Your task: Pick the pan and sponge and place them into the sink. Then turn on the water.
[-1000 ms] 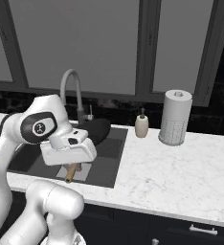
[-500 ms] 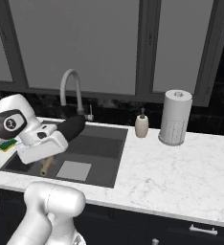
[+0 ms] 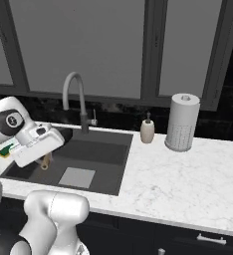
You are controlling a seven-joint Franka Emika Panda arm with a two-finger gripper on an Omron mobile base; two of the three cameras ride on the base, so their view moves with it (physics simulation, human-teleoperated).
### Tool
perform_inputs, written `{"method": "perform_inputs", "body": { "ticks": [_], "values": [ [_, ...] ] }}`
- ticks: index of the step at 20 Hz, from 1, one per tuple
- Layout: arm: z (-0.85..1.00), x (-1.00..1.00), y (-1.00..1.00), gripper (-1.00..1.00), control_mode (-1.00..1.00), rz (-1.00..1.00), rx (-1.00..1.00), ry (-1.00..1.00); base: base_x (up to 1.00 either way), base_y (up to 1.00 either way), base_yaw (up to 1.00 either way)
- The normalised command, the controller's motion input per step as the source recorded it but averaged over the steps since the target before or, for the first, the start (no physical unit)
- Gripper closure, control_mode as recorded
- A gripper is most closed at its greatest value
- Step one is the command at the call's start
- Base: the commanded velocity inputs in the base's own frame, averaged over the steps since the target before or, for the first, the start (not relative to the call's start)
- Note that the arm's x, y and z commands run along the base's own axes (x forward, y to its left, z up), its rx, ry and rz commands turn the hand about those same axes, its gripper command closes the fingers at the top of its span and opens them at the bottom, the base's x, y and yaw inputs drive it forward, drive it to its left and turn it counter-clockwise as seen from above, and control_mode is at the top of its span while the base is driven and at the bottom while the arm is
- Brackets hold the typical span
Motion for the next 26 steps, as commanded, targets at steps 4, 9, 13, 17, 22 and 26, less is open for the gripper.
{"method": "perform_inputs", "body": {
  "ticks": [4, 9, 13, 17, 22, 26],
  "values": [
    [-0.21, 0.57, 0.12, 1.0, -1.0, 0.29, 0.0, 0.27, 0.0, 0.0, 0.0],
    [-0.44, 0.62, 0.0, 1.0, -1.0, 0.31, 0.02, 0.07, 0.0, 0.0, 0.0],
    [-0.51, 0.58, 0.0, 1.0, -1.0, 0.37, 0.06, 0.0, 0.0, 0.0, 0.0],
    [-0.48, 0.51, -0.07, 1.0, -1.0, 0.39, 0.09, -0.02, 0.0, 0.0, 0.0],
    [-0.21, 0.27, -0.53, 1.0, -1.0, 0.38, 0.21, -0.19, 0.0, 0.0, 0.0],
    [-0.11, 0.07, -0.97, 1.0, -1.0, 0.37, 0.36, -0.37, 0.0, 0.0, 0.0]
  ]
}}
